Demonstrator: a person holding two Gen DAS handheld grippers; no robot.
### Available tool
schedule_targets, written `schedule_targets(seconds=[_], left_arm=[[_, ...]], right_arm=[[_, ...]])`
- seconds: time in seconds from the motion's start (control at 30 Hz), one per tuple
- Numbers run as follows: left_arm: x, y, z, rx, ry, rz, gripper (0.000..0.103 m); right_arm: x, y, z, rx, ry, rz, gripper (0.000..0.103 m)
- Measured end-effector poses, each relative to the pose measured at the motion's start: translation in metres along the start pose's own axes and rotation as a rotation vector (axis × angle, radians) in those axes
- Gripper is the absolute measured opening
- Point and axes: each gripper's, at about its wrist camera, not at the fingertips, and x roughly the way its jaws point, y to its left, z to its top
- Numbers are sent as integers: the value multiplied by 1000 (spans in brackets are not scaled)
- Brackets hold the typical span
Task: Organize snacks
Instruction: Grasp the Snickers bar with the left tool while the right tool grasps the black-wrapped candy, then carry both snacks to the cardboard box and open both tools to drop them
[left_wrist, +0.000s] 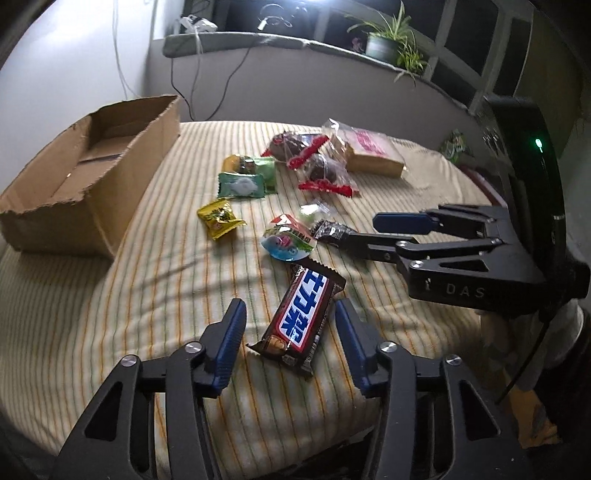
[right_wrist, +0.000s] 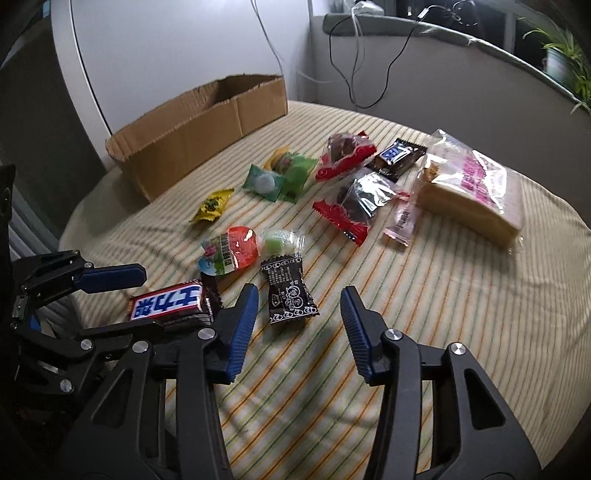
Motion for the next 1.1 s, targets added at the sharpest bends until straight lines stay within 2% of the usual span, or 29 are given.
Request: schedule_targets(seconds=[0.17, 0.37, 0.63, 0.97, 1.1], left_arm=[[12, -3, -1, 26, 27, 2, 44], [14, -1, 0, 17, 17, -10, 27], [11, -1, -1, -4, 10, -18, 27], [-7, 2, -5, -35, -26, -26, 27], [-20, 7, 2, -54, -63, -23, 27]], right_arm=[[10, 4, 3, -30, 31, 13, 42], [17, 4, 6, -35, 50, 6, 31], [13, 2, 5, -8, 45, 7, 29], [-16, -2, -2, 39, 11, -23, 29], [-31, 0, 1, 42, -10, -25, 29]])
